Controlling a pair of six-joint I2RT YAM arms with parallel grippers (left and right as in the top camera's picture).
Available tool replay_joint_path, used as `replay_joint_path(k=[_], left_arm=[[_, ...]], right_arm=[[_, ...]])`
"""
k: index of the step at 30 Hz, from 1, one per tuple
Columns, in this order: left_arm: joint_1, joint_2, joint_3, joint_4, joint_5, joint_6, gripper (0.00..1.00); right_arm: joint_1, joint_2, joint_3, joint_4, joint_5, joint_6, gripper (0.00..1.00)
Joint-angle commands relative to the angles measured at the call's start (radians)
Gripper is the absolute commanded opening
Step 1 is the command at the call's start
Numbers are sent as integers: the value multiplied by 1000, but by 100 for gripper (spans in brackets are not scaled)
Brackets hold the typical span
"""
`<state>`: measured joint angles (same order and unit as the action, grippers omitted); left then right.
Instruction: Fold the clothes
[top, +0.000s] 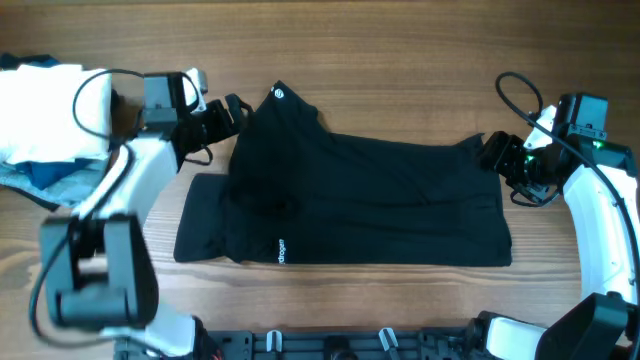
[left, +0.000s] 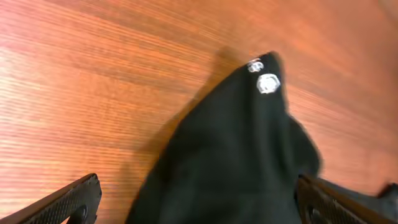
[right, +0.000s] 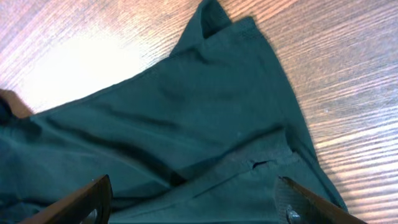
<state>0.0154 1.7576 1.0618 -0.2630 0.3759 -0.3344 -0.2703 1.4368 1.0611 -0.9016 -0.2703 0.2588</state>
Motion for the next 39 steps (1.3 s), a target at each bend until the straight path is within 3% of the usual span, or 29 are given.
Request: replay_joint_path(k=[1, 4, 6, 8, 9, 10, 12, 17, 20, 24, 30, 35, 36, 37, 39], left_arm=[[-4, 158, 138, -14, 55, 9, 100], [-47, 270, 180, -9, 66, 9, 98], [-77, 298, 180, -10, 66, 9, 91], [-112, 306, 180, 15, 65, 10, 75], [-116, 306, 180, 29, 65, 9, 61], [-116, 306, 180, 33, 65, 8, 40], [-116, 306, 180, 28, 32, 9, 19], [-116, 306, 180, 31, -10, 8, 4], [-106, 296, 180, -11, -10, -17, 4], [-52, 195, 180, -66, 43, -22, 4], [-30, 163, 180, -183, 42, -21, 4], [-30, 163, 180, -189, 39, -21, 4], [-30, 163, 180, -192, 39, -21, 6], [-30, 163, 180, -192, 39, -21, 8], [-31, 163, 180, -178, 39, -21, 7]], right_arm=[[-2, -4, 5, -6, -23, -20, 84], [-2, -4, 4, -7, -23, -20, 84], [-2, -4, 4, -3, -23, -20, 84], [-2, -4, 4, 0, -23, -20, 83], [-2, -4, 4, -2, -19, -21, 83], [-2, -4, 4, -2, -19, -21, 83], [-2, -4, 4, -4, -19, -21, 83], [-2, 25, 4, -10, -16, -50, 69], [-2, 120, 10, 11, -16, -76, 70], [-2, 216, 46, 233, 2, -32, 72], [31, 393, 46, 473, 0, 14, 63], [79, 484, 46, 549, 61, 66, 59], [80, 492, 46, 535, 90, 86, 53], [80, 497, 46, 530, 106, 90, 42], [80, 499, 46, 530, 121, 116, 9]])
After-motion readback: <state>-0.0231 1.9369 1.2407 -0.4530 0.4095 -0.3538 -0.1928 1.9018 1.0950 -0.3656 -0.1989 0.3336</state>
